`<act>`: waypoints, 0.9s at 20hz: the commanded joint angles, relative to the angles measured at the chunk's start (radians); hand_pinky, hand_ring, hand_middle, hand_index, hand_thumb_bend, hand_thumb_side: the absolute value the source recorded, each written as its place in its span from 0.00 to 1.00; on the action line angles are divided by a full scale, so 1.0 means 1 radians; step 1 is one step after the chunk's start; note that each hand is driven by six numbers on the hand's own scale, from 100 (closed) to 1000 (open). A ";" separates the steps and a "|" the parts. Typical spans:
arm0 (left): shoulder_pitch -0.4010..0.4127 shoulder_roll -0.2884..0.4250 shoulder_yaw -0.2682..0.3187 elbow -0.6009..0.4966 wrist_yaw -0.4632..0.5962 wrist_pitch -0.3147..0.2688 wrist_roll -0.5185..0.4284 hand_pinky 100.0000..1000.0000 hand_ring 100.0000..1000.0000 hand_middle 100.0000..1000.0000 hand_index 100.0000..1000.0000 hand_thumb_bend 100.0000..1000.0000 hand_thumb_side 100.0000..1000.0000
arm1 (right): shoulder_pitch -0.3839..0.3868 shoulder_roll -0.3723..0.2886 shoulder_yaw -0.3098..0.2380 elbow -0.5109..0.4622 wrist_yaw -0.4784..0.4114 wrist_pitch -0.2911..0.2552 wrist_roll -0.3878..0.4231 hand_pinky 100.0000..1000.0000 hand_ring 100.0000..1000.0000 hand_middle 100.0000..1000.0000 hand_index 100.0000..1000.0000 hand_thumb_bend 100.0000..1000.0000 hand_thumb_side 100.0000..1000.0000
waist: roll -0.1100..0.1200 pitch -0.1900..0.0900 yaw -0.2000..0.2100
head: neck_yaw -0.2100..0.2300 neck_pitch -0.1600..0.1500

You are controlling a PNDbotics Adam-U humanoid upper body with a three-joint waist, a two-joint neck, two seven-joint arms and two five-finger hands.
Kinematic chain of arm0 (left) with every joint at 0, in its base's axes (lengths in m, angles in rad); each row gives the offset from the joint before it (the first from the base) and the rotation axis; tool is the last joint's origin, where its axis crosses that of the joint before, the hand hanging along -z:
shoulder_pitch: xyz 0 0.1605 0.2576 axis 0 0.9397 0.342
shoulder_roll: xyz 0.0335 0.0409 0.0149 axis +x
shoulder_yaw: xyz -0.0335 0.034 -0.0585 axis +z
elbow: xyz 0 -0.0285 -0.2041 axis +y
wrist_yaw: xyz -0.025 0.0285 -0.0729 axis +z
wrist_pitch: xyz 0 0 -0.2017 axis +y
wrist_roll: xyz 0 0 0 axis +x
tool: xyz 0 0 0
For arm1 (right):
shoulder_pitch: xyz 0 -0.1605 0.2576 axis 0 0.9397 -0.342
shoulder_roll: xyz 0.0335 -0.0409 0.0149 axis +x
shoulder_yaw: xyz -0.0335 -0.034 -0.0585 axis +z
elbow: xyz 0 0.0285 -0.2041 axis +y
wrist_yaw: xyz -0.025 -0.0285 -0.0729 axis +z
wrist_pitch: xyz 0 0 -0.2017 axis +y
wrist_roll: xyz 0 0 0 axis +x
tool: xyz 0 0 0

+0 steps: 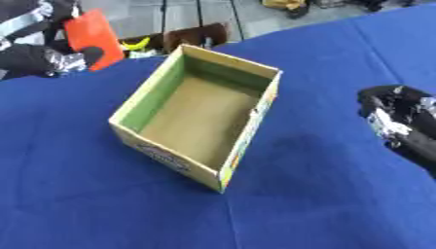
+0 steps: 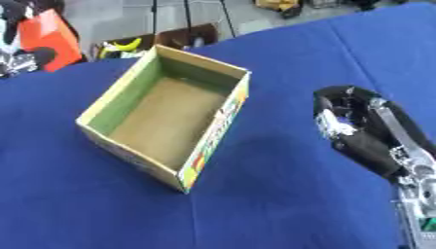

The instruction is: Pick up objects on the table and place them in the box.

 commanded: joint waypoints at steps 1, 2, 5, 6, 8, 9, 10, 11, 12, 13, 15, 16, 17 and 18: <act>-0.042 -0.024 -0.010 0.011 -0.037 0.003 0.011 0.23 0.44 0.45 0.57 0.00 0.77 | -0.016 -0.017 0.006 -0.025 -0.013 -0.003 0.007 0.84 0.82 0.47 0.71 0.00 0.41 | -0.002 -0.016 -0.008 | 0.022 -0.012; -0.052 -0.042 -0.013 0.025 -0.062 0.005 0.015 0.23 0.44 0.45 0.57 0.00 0.77 | -0.017 -0.017 0.007 -0.026 -0.014 -0.002 0.008 0.84 0.82 0.47 0.71 0.00 0.41 | -0.001 -0.015 -0.011 | 0.026 -0.016; -0.079 -0.109 -0.017 0.075 -0.172 0.022 0.040 0.24 0.44 0.46 0.57 0.00 0.77 | -0.020 -0.014 0.008 -0.029 -0.015 -0.002 0.010 0.84 0.82 0.47 0.71 0.00 0.40 | -0.001 -0.012 -0.018 | 0.037 -0.027; -0.084 -0.128 -0.021 0.087 -0.228 0.025 0.056 0.24 0.45 0.46 0.57 0.00 0.73 | -0.020 -0.013 0.009 -0.029 -0.016 -0.001 0.011 0.84 0.82 0.47 0.71 0.00 0.40 | -0.001 -0.011 -0.020 | 0.040 -0.030; -0.090 -0.164 -0.033 0.110 -0.337 0.022 0.084 0.25 0.45 0.47 0.57 0.00 0.77 | -0.021 -0.015 0.010 -0.027 -0.016 -0.001 0.014 0.84 0.82 0.47 0.71 0.00 0.41 | -0.002 -0.009 -0.023 | 0.045 -0.035; -0.091 -0.179 -0.038 0.119 -0.388 0.020 0.099 0.24 0.46 0.47 0.57 0.00 0.77 | -0.021 -0.017 0.011 -0.024 -0.015 -0.001 0.015 0.84 0.82 0.47 0.71 0.00 0.41 | -0.003 -0.008 -0.024 | 0.047 -0.037; -0.092 -0.193 -0.043 0.128 -0.433 0.017 0.112 0.23 0.46 0.47 0.57 0.00 0.77 | -0.021 -0.018 0.010 -0.022 -0.015 -0.002 0.016 0.84 0.82 0.47 0.71 0.00 0.41 | -0.004 -0.006 -0.024 | 0.049 -0.040; -0.093 -0.208 -0.049 0.137 -0.470 0.012 0.122 0.24 0.46 0.48 0.57 0.00 0.76 | -0.022 -0.018 0.010 -0.020 -0.015 -0.003 0.017 0.84 0.82 0.47 0.71 0.00 0.41 | -0.006 -0.004 -0.026 | 0.051 -0.044; -0.093 -0.222 -0.055 0.147 -0.499 0.006 0.129 0.24 0.46 0.48 0.57 0.00 0.76 | -0.024 -0.018 0.010 -0.019 -0.016 -0.004 0.017 0.84 0.82 0.47 0.71 0.00 0.41 | -0.007 -0.001 -0.028 | 0.053 -0.048; -0.092 -0.232 -0.060 0.160 -0.522 0.000 0.133 0.24 0.46 0.48 0.57 0.00 0.76 | -0.026 -0.018 0.010 -0.019 -0.016 -0.005 0.017 0.84 0.82 0.47 0.71 0.00 0.41 | -0.008 0.002 -0.030 | 0.053 -0.052; -0.091 -0.246 -0.065 0.182 -0.560 -0.008 0.140 0.24 0.46 0.48 0.57 0.00 0.76 | -0.030 -0.018 0.010 -0.017 -0.017 -0.007 0.017 0.84 0.82 0.47 0.71 0.00 0.41 | -0.008 0.007 -0.033 | 0.054 -0.055; -0.091 -0.252 -0.067 0.193 -0.573 -0.011 0.145 0.24 0.46 0.48 0.57 0.00 0.76 | -0.031 -0.019 0.009 -0.016 -0.017 -0.007 0.017 0.84 0.82 0.47 0.71 0.00 0.41 | -0.009 0.009 -0.035 | 0.055 -0.054; -0.092 -0.256 -0.068 0.202 -0.583 -0.014 0.148 0.25 0.46 0.48 0.57 0.00 0.75 | -0.032 -0.018 0.010 -0.016 -0.017 -0.008 0.018 0.84 0.82 0.47 0.71 0.00 0.41 | -0.009 0.011 -0.036 | 0.056 -0.056; -0.093 -0.260 -0.070 0.209 -0.591 -0.017 0.151 0.25 0.46 0.48 0.57 0.00 0.75 | -0.033 -0.018 0.010 -0.016 -0.017 -0.008 0.018 0.84 0.82 0.47 0.71 0.00 0.41 | -0.009 0.012 -0.037 | 0.057 -0.057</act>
